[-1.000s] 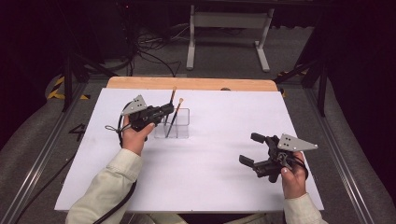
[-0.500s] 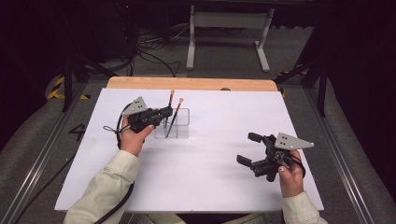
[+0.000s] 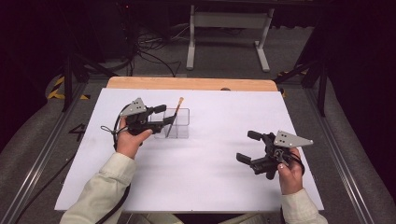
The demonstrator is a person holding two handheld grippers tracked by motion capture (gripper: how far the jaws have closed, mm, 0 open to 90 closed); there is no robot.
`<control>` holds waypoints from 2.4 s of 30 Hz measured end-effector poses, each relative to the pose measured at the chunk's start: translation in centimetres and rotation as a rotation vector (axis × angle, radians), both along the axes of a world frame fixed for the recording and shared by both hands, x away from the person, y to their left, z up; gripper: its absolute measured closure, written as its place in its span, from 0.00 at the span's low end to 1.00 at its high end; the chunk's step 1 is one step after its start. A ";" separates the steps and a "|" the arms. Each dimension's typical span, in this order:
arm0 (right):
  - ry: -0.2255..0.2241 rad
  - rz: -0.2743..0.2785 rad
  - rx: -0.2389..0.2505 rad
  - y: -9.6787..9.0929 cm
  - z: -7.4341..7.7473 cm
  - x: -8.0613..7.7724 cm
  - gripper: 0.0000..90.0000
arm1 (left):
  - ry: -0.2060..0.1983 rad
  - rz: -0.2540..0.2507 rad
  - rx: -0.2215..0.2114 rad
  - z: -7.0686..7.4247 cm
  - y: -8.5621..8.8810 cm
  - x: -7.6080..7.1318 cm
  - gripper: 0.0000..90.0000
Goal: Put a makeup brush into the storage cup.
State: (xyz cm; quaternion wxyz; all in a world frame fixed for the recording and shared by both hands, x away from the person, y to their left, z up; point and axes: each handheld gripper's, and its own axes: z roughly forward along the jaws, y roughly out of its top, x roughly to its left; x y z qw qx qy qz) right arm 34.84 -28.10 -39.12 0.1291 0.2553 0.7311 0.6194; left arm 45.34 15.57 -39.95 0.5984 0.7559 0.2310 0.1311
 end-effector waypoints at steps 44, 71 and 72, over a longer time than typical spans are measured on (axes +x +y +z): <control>0.002 -0.139 -0.015 -2.2 -2.1 2.2 0.01 | -0.006 0.012 -0.016 -0.7 7.5 -8.5 0.21; 0.057 -0.161 -0.031 -2.3 -5.4 1.1 0.01 | 0.030 0.077 -0.017 -5.0 8.6 -8.8 0.18; 0.060 -0.160 -0.031 -2.3 -5.4 1.1 0.01 | 0.035 0.078 -0.021 -5.1 8.6 -8.8 0.18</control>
